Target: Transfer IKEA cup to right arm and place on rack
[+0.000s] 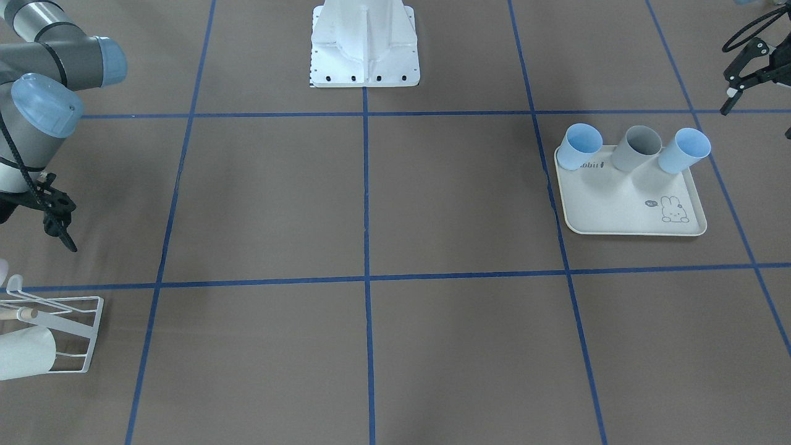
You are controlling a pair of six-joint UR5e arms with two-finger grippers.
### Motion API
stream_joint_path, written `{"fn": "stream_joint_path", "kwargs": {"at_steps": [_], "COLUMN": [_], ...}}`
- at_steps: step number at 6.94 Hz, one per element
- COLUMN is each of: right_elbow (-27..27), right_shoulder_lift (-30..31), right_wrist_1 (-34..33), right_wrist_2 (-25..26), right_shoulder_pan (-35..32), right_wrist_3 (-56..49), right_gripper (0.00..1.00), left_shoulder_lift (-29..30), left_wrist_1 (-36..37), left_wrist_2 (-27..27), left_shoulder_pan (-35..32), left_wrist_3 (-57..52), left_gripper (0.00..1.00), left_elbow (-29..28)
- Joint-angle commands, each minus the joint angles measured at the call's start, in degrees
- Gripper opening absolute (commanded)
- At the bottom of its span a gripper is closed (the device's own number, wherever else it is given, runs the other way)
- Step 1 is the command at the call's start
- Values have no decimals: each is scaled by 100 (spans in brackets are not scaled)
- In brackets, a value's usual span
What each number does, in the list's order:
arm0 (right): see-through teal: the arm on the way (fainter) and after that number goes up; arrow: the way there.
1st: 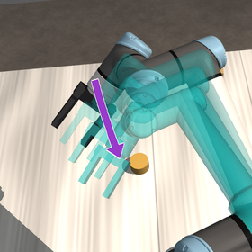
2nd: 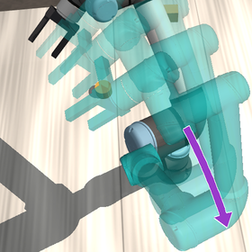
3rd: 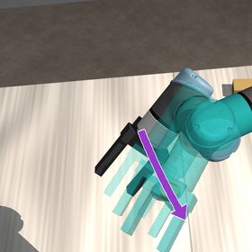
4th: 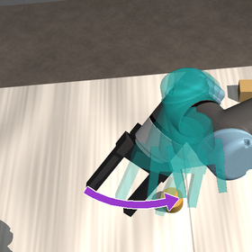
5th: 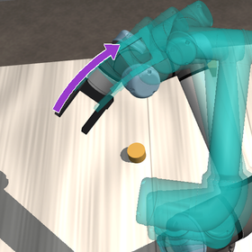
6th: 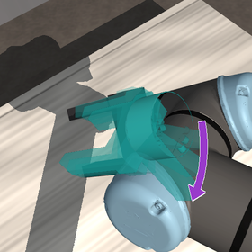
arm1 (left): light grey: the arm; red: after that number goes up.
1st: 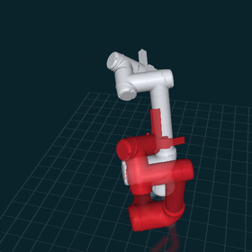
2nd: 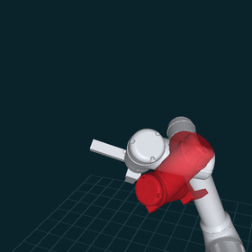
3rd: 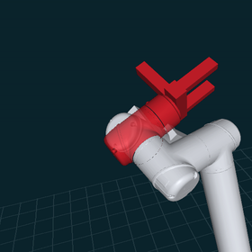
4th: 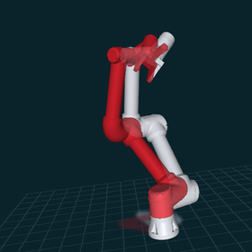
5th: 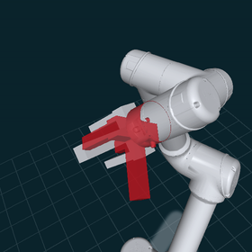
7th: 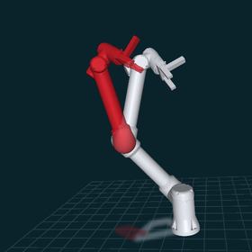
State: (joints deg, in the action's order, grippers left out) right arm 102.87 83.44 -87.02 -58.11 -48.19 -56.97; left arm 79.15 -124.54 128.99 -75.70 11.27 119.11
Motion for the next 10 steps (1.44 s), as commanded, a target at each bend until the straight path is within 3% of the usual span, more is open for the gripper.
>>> {"fn": "stream_joint_path", "kwargs": {"at_steps": [1,2,5,7,8,10], "right_elbow": [-12,-12,-12,49,249,881], "right_shoulder_lift": [5,-3,-30,-572,-749,-742], "right_wrist_1": [1,10,10,-17,-17,-26], "right_wrist_2": [62,97,159,116,-468,-1934], "right_shoulder_pan": [2,2,2,2,-6,-6], "right_wrist_3": [-217,-270,-271,-184,61,1566], "right_gripper": [65,84,90,92,96,98], "left_shoulder_lift": [4,4,4,4,-14,-14], "left_wrist_1": [-61,-96,-97,-97,-97,-140], "left_wrist_2": [4,4,4,-14,-49,-75], "left_shoulder_pan": [3,3,3,11,20,38], "left_wrist_3": [68,104,95,95,95,148], "left_gripper": [100,100,100,100,100,100], "left_elbow": [-1,-10,-28,-72,-168,-230]}}
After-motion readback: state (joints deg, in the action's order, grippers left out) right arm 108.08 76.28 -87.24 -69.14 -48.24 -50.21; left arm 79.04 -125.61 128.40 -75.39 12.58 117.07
